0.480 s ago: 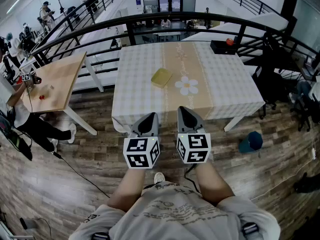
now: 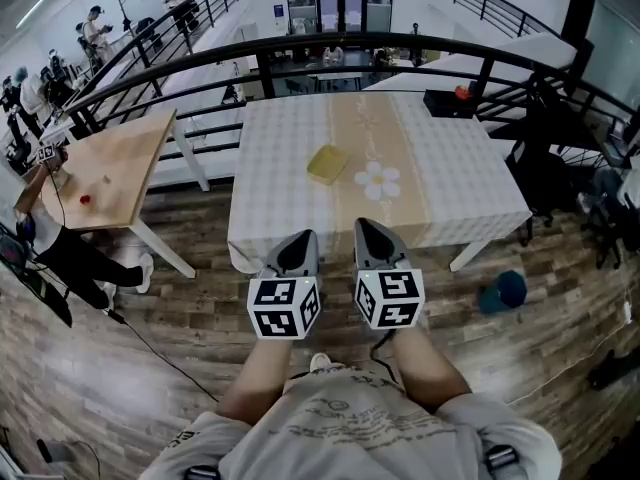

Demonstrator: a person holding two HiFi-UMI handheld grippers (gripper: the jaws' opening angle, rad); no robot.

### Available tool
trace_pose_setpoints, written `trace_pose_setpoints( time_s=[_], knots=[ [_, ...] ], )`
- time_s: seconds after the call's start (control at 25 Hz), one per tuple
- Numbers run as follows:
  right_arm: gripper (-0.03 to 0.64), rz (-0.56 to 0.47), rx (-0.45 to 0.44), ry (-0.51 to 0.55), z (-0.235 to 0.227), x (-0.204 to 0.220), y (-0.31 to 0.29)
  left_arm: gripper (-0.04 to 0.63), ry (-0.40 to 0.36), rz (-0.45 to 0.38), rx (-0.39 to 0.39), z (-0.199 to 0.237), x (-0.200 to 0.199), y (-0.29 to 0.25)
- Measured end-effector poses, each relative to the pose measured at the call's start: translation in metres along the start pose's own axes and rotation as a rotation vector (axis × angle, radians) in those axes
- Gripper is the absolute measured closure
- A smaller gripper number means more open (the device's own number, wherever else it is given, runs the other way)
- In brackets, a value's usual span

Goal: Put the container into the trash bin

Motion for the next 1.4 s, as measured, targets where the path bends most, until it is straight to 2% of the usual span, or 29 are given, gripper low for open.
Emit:
trace_pose_setpoints(
  time_s=[0.56,1.0,1.4],
  knots=[
    [0.614,-0.003,0.049,-0.002,0.025,-0.003,-0.047,0.591,-0.002,-0.006,0.055,0.055,-0.012,-0.020],
    [0.614,0.000,0.094,-0.035,0.030,0.003,-0.075,0.591,-0.012,0.029,0.100,0.085,-0.013,-0.041],
    [0.614,0.008,0.089,-0.023,0.026,0.009,-0.119,0.591,-0.012,0.044,0.090,0.110,-0.015,-0.070]
  ],
)
Point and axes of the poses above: the fingertips, and each gripper's own axes: y backward along the fingers, z to its left, x out of its underside, the point moved 6 cm from there along y, backward along the fingers, and after that the axes turned 11 degrees about x, right-handed, at the moved point
